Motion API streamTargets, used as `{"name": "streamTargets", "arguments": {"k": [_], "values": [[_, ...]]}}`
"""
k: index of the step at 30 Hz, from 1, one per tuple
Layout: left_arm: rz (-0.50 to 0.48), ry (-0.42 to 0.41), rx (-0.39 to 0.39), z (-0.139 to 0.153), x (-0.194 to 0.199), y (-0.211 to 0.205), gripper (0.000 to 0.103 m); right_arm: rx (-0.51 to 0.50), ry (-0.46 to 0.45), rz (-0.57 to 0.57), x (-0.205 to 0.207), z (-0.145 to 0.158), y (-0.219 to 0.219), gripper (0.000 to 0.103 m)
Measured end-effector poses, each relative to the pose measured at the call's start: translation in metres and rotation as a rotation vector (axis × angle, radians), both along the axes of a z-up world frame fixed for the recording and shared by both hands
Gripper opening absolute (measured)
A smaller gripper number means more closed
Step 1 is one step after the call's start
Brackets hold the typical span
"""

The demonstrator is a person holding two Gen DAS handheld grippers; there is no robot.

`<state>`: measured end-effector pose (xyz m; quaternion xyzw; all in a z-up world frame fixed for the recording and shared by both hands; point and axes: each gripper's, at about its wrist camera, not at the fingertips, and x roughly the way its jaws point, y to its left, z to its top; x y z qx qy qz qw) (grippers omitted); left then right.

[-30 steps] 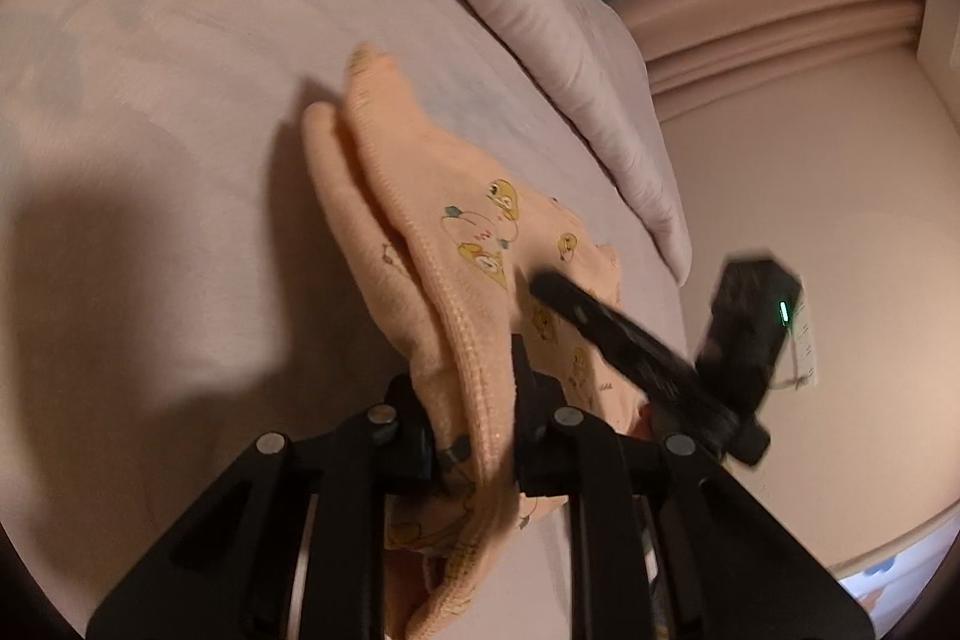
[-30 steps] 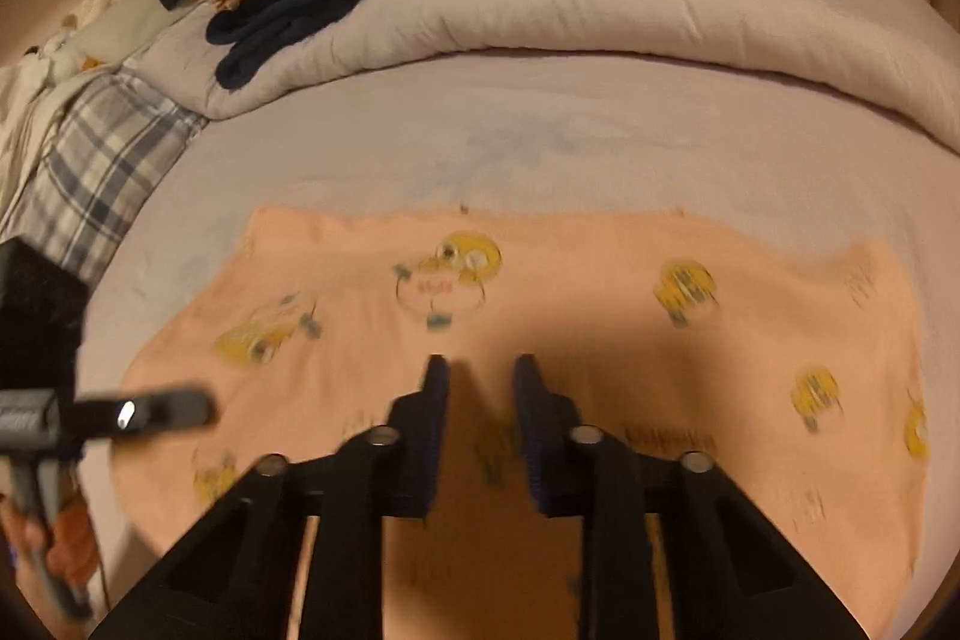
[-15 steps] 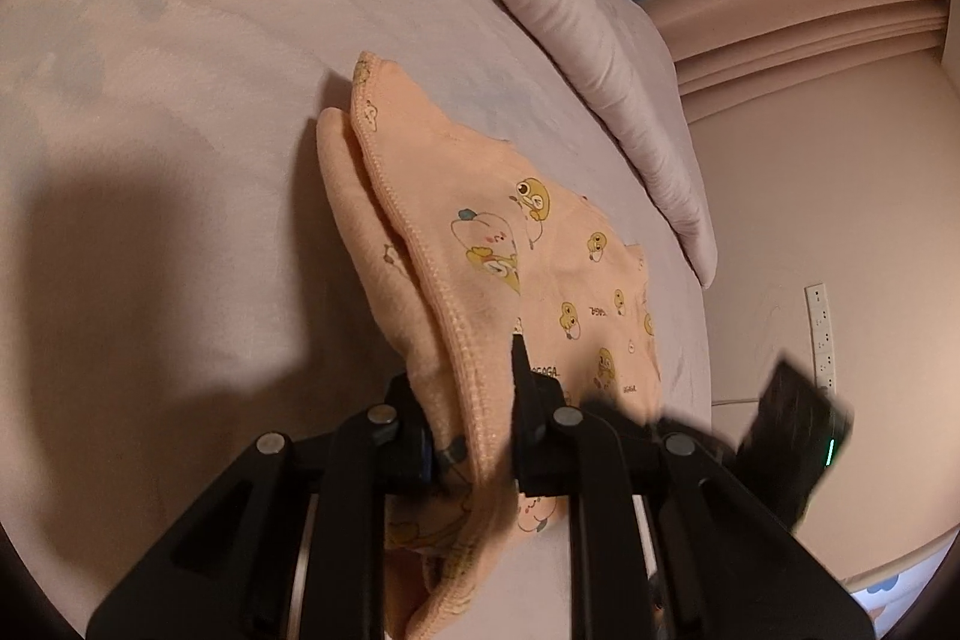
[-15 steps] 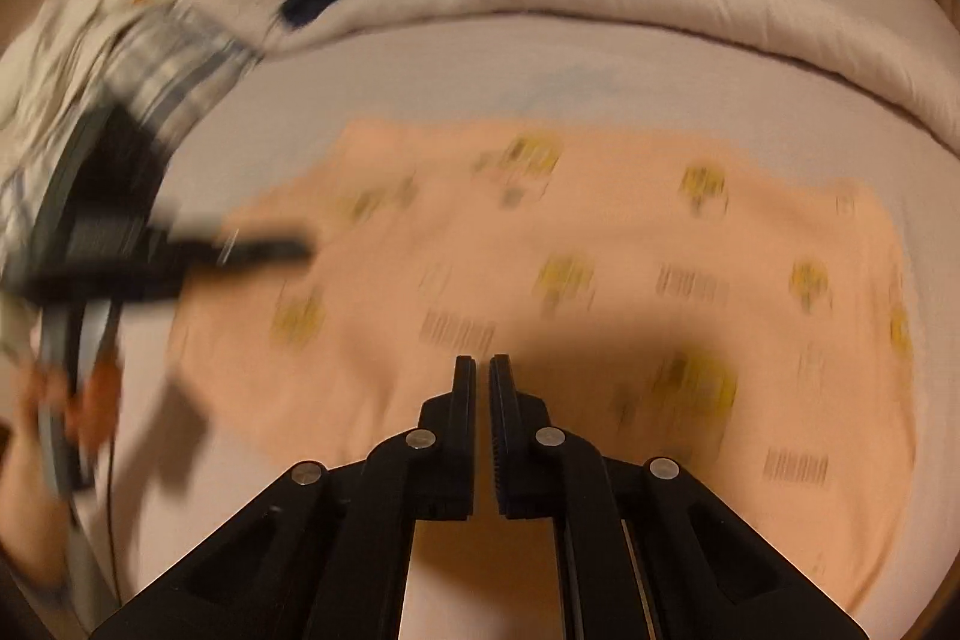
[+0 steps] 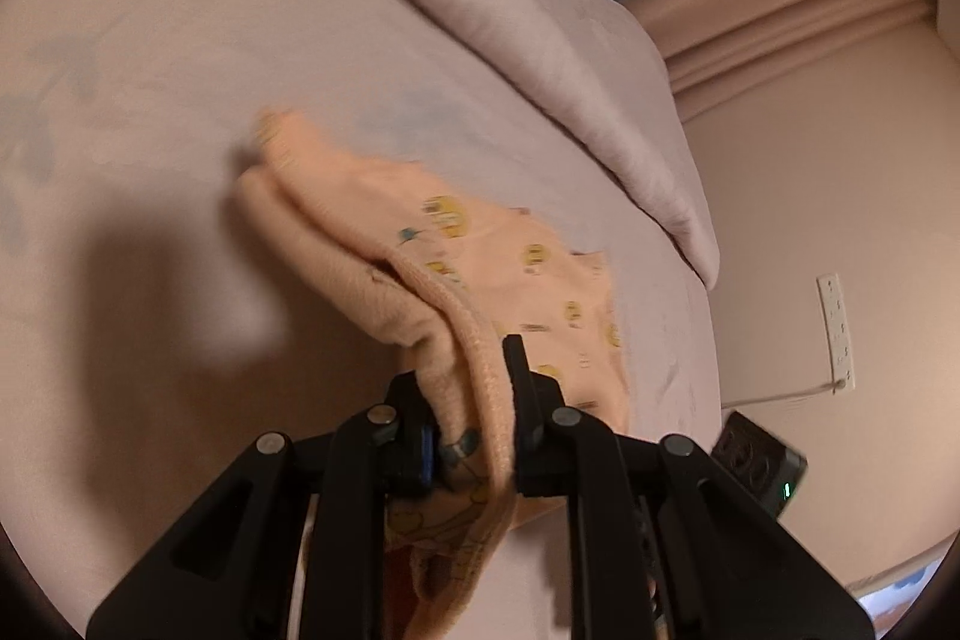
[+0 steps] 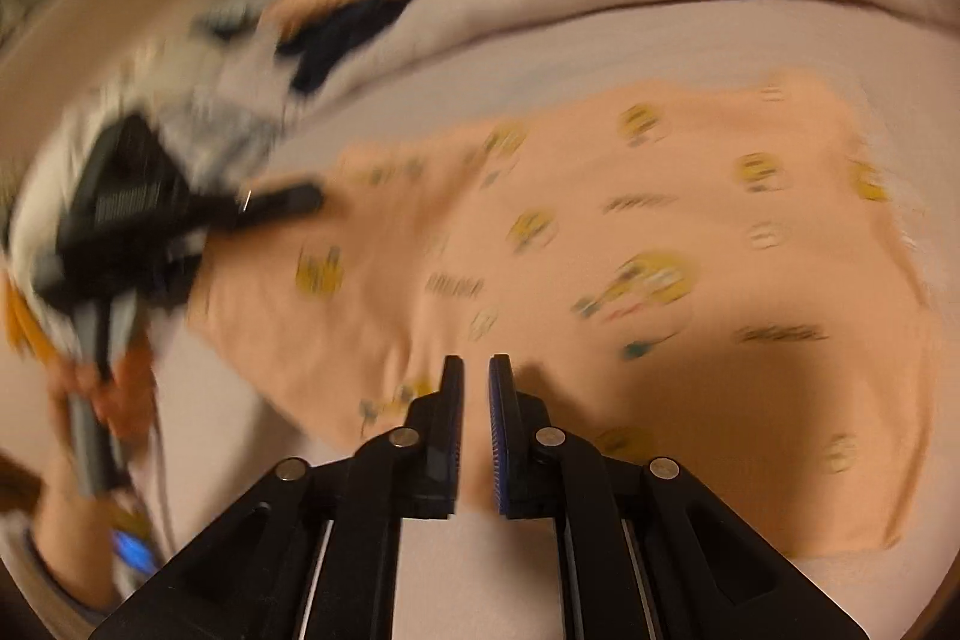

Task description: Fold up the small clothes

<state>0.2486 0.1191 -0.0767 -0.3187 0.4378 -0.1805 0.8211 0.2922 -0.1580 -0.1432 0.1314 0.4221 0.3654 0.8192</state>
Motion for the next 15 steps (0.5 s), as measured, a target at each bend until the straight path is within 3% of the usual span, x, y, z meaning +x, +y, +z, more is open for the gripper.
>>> {"name": "streamTargets", "arguments": {"k": [6,8,10,11,13,14,15], "values": [[-0.103,-0.035,0.097,0.03,0.024,-0.077,0.017,0.237,0.115,-0.155,0.042,-0.007,-0.055,0.008],[-0.158,-0.042,0.141,0.034,0.032,-0.113,0.017,0.342,0.185,-0.187,0.054,-0.018,-0.074,0.015],[-0.207,-0.032,0.171,0.031,0.039,-0.144,0.018,0.396,0.229,-0.24,0.06,-0.025,-0.089,0.029],[-0.235,-0.014,0.183,0.025,0.043,-0.16,0.018,0.417,0.248,-0.268,0.06,-0.029,-0.096,0.03],[-0.26,0.034,0.199,0.01,0.054,-0.184,0.025,0.457,0.277,-0.308,0.065,-0.037,-0.112,0.03],[-0.277,0.058,0.193,0.004,0.059,-0.191,0.037,0.477,0.295,-0.324,0.066,-0.041,-0.12,0.03],[-0.297,0.086,0.178,-0.003,0.064,-0.197,0.042,0.488,0.304,-0.333,0.062,-0.044,-0.125,0.03]]}}
